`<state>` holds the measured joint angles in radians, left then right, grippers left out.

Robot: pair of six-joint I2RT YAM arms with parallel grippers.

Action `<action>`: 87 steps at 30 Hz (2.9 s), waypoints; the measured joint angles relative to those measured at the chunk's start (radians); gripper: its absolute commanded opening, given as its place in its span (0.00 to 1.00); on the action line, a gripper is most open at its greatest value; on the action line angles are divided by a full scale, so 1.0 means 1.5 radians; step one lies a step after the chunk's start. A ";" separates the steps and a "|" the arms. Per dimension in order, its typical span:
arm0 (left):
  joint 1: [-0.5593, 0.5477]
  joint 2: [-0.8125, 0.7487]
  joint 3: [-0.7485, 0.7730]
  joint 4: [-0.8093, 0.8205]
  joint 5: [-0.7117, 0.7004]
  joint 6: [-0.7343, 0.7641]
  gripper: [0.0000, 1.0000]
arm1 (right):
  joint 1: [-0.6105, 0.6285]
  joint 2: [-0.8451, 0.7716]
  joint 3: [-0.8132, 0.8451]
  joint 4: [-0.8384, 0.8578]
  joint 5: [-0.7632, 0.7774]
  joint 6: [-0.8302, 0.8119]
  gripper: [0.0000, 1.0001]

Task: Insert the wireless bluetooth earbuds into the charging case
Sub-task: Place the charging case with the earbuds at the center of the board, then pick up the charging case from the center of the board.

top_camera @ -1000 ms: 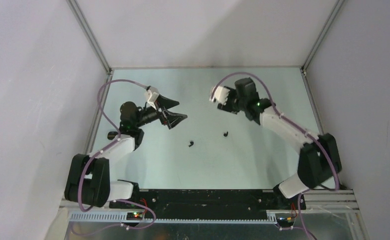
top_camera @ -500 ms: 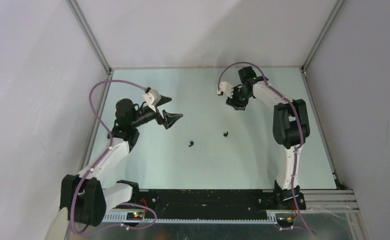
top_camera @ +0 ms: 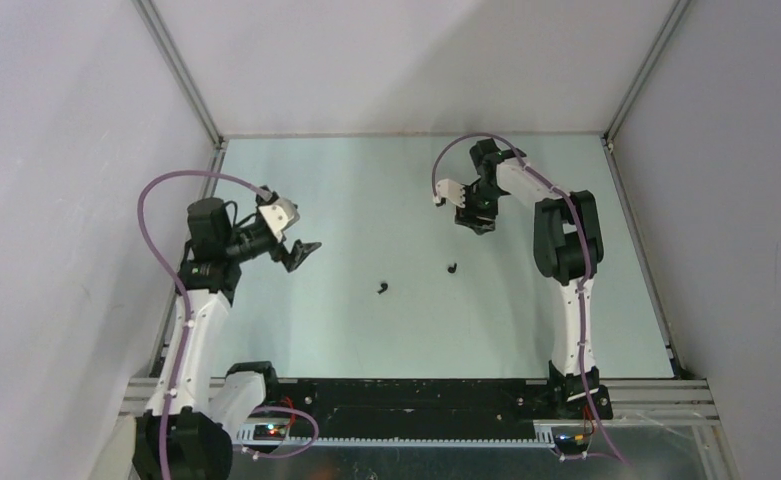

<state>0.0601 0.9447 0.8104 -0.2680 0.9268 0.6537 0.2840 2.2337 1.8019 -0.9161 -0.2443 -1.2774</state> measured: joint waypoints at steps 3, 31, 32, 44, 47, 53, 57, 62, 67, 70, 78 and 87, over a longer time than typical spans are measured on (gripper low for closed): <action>0.019 -0.032 -0.022 -0.060 -0.010 0.035 1.00 | 0.000 0.002 0.003 -0.017 0.006 -0.007 0.81; 0.086 -0.014 -0.019 -0.054 -0.544 -0.017 0.99 | -0.018 -0.710 -0.291 0.145 -0.102 0.258 0.99; 0.112 0.010 -0.019 -0.063 -0.540 -0.014 0.99 | -0.017 -0.731 -0.300 0.139 -0.126 0.265 0.99; 0.222 0.218 -0.028 -0.101 -0.534 0.109 0.99 | 0.024 -0.744 -0.437 0.124 -0.224 0.332 0.99; 0.225 0.289 -0.022 -0.096 -0.566 0.123 0.99 | 0.042 -0.746 -0.464 0.145 -0.224 0.333 0.99; 0.242 0.393 0.036 -0.100 -0.585 0.121 0.99 | 0.053 -0.772 -0.496 0.161 -0.224 0.333 0.99; 0.245 0.446 0.097 -0.108 -0.582 0.111 0.98 | 0.071 -0.794 -0.499 0.174 -0.224 0.333 1.00; 0.245 0.498 0.150 -0.141 -0.558 0.105 0.95 | 0.109 -0.830 -0.512 0.183 -0.222 0.333 1.00; 0.245 0.517 0.169 -0.188 -0.543 0.105 0.81 | 0.139 -0.848 -0.512 0.197 -0.219 0.333 1.00; 0.245 0.537 0.190 -0.220 -0.530 0.106 0.69 | 0.150 -0.841 -0.515 0.199 -0.212 0.332 1.00; 0.245 0.548 0.197 -0.266 -0.508 0.108 0.42 | 0.159 -0.841 -0.517 0.203 -0.195 0.333 1.00; 0.220 0.515 0.166 -0.281 -0.473 0.112 0.33 | 0.171 -0.801 -0.517 0.292 -0.173 0.420 1.00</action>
<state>0.3901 1.7176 1.0588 -0.6891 0.2173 0.8211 0.5411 1.0317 1.0260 -0.4778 -0.5037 -0.6468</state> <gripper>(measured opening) 0.503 0.996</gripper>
